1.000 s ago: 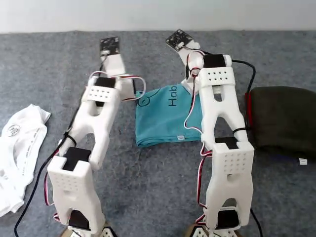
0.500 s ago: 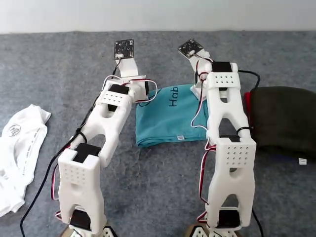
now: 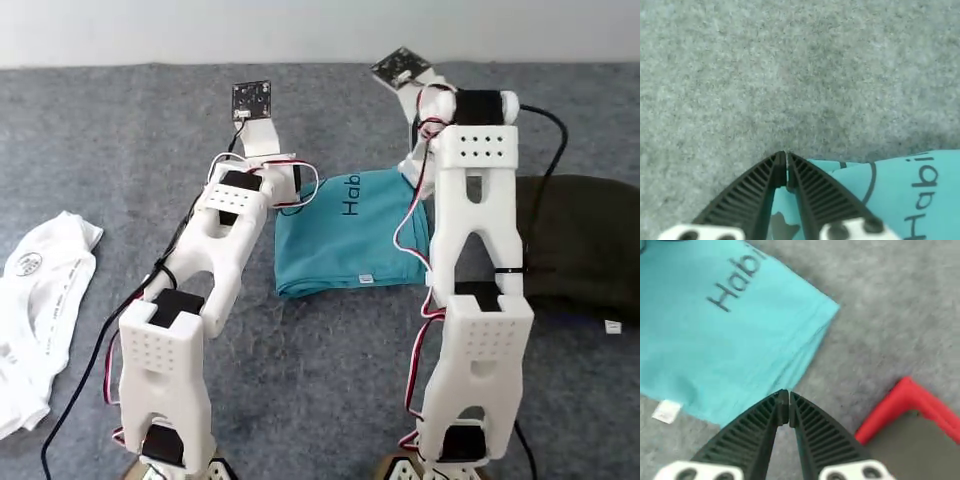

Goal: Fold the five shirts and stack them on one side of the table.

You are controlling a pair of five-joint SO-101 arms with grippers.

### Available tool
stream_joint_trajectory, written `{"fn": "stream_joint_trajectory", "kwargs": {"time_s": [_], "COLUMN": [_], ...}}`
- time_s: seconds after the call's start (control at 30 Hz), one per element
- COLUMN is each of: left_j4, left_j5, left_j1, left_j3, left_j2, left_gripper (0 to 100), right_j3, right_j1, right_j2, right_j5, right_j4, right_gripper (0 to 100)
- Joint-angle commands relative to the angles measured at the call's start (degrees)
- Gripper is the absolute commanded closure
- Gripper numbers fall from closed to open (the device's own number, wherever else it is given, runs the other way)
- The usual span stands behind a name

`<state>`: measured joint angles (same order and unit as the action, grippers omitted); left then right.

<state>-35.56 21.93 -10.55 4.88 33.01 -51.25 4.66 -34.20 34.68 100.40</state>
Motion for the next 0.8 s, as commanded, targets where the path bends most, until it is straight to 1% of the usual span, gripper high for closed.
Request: {"fn": "stream_joint_trajectory", "kwargs": {"time_s": [0.0,0.2,0.27,0.4,0.5,0.6,0.77], "left_j4": [0.0,-0.1,-0.1,0.0,0.0,0.1,-0.2], "left_j5": [0.2,0.2,0.2,0.3,0.1,0.1,0.2], "left_j1": [-0.2,-0.1,-0.1,-0.1,-0.1,-0.1,0.3], "left_j3": [2.8,2.8,2.8,2.8,2.8,2.9,4.0], "left_j2": [-0.8,-0.8,-0.8,-0.7,-0.6,-0.7,-0.3], "left_gripper": [99,99,99,99,99,99,99], "right_j3": [5.7,25.0,28.8,35.8,41.8,46.7,48.4], "right_j1": [1.7,6.0,7.3,7.2,4.4,-0.1,-4.4], "right_j2": [7.7,17.7,18.4,18.4,18.4,18.4,18.5], "right_j5": [-0.5,-0.4,-0.2,-0.2,-0.2,-0.2,-0.2], "right_j4": [2.8,1.9,0.5,-3.6,-8.7,-14.1,-15.9], "right_gripper": [99.0,99.0,99.0,99.0,99.0,99.0,99.0]}}
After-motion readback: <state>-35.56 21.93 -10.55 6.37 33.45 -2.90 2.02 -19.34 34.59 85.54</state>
